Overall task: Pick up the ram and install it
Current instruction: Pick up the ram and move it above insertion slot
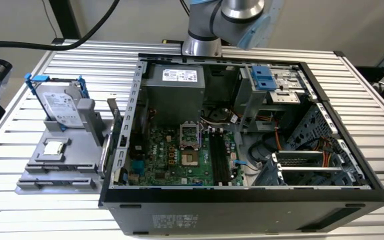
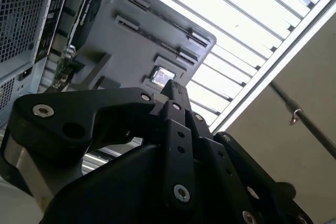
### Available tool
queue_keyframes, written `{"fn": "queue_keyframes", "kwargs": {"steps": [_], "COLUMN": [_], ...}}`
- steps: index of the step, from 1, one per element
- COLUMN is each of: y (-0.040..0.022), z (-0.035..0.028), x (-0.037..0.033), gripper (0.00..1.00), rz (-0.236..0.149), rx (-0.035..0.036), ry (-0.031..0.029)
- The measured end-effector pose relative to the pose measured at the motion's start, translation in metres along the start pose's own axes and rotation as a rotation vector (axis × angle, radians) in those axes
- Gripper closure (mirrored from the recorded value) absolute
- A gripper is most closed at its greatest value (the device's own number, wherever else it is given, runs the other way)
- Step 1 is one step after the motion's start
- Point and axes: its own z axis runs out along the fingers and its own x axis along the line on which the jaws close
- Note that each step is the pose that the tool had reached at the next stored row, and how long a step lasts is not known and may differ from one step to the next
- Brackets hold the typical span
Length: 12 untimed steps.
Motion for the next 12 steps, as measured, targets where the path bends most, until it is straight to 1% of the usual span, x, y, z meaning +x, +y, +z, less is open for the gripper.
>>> {"fn": "queue_keyframes", "kwargs": {"steps": [8,12], "y": [0.0,0.0], "z": [0.0,0.0], "x": [-0.0002,-0.0002], "gripper": [1.0,1.0], "rz": [-0.003,-0.068], "rx": [0.0,-0.0015], "ry": [0.0012,0.0044]}}
